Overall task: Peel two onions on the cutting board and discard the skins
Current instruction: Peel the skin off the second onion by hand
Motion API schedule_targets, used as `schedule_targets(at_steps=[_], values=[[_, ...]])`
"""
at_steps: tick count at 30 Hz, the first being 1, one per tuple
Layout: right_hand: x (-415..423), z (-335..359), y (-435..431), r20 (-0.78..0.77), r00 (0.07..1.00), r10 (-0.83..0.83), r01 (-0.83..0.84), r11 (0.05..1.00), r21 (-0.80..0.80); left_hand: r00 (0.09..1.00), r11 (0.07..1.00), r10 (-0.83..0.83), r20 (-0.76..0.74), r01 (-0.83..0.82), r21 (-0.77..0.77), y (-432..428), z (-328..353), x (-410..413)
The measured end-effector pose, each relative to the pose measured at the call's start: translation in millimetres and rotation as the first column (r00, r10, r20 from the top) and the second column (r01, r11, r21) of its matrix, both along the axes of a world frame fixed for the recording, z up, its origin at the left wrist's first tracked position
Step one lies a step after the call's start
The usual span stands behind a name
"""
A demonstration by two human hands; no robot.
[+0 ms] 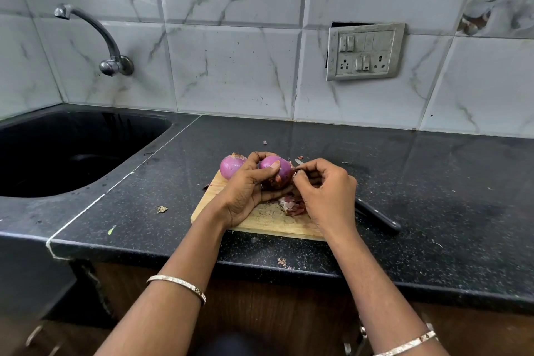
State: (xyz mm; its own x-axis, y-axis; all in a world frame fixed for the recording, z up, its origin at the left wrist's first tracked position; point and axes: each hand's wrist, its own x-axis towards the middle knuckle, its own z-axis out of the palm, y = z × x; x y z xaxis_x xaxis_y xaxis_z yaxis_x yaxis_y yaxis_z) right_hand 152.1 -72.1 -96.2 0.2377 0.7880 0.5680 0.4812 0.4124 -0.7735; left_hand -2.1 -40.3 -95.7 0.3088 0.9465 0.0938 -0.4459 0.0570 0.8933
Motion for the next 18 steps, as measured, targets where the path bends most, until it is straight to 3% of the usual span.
schedule_targets(at_steps=[14, 18], values=[[6.2, -1.2, 1.1, -0.057, 0.983, -0.173, 0.171, 0.985, -0.039, 0.999, 0.998, 0.043, -0.018, -0.044, -0.036, -2.6, 3.6, -3.0], [6.7, -1.8, 2.4, -0.01, 0.982, -0.189, 0.189, 0.982, -0.002, 0.999, 0.999, 0.039, -0.027, -0.04, -0.032, -4.8, 5.5, -2.5]])
